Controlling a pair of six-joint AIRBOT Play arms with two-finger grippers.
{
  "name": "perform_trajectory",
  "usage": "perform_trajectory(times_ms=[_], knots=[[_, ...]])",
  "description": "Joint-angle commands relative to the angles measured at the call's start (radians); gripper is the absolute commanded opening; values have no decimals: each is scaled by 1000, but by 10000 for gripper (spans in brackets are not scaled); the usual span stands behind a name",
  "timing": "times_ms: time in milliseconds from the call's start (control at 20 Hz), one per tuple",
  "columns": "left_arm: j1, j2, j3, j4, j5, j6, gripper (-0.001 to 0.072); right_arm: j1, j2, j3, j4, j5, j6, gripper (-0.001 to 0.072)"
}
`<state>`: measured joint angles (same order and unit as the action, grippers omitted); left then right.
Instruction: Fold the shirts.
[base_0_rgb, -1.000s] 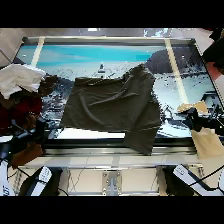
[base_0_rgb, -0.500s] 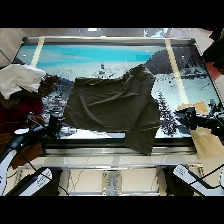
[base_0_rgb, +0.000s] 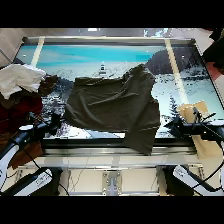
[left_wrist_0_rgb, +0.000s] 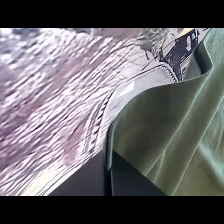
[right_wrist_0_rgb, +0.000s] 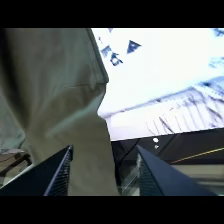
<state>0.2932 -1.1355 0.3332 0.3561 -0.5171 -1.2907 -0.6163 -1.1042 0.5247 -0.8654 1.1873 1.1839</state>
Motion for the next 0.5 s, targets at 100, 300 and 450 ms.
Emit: perform_trajectory(times_ms=[100,300,450], knots=[[-3,-1,5,-9,-6,13,11,185,-72,-49,142,-214,6,369],[-3,-1,5,-9,-11,43,11,324,-184,-49,209,-295,6,395],[-3,10,6,-9,-29,46,11,367,-180,-37,350,-300,-89,32]])
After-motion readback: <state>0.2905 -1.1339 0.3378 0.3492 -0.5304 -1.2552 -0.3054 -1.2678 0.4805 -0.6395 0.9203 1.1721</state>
